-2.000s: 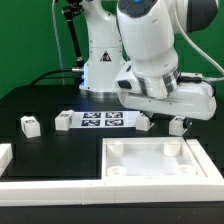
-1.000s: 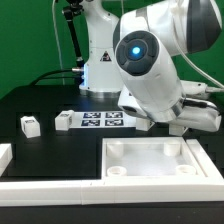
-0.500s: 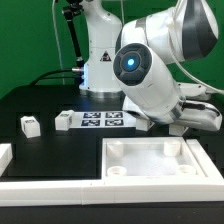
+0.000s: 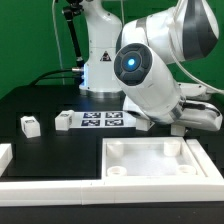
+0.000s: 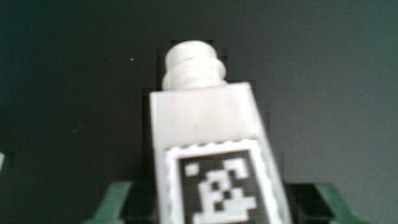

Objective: Assemble square table

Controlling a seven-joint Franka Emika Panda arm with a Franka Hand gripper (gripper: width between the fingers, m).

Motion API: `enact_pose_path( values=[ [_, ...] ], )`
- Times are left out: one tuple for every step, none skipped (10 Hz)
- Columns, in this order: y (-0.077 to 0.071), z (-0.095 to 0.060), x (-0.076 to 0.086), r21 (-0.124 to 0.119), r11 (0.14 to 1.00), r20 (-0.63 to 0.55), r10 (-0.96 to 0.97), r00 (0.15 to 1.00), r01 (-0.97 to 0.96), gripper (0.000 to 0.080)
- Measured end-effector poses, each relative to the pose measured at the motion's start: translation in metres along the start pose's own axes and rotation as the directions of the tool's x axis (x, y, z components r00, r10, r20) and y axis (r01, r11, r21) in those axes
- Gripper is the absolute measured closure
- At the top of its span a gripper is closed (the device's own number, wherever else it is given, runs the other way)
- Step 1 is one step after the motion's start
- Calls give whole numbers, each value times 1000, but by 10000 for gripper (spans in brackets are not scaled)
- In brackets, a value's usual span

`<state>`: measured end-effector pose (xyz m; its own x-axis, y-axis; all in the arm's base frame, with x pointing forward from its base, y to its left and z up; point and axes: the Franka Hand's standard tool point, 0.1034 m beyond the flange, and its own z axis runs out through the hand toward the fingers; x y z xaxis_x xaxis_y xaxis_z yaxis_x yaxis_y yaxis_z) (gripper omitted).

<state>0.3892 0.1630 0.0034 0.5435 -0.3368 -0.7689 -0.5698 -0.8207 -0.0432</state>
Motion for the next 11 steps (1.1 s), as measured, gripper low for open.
enact_pose_path(
  values=[
    [0,0,0,0,1000,0,0,1000,0,511],
    [0,0,0,0,1000,0,0,1000,0,511],
    [0,0,0,0,1000,0,0,1000,0,511],
    [0,0,0,0,1000,0,0,1000,0,511],
    [0,0,0,0,1000,0,0,1000,0,511],
    [4,-9,-3,-14,1000,16,-8,1000,9,511],
    [11,-45,-8,-36,999,15,-30,999,30,511],
    [16,-73,-11,-43,998,-24,-55,998,54,509],
    [24,-98,-20,-82,993,-41,-92,995,89,509],
    [24,-121,-33,-94,990,-50,-112,992,107,509],
    [18,-123,-33,-89,990,-99,-116,988,108,509]
  ],
)
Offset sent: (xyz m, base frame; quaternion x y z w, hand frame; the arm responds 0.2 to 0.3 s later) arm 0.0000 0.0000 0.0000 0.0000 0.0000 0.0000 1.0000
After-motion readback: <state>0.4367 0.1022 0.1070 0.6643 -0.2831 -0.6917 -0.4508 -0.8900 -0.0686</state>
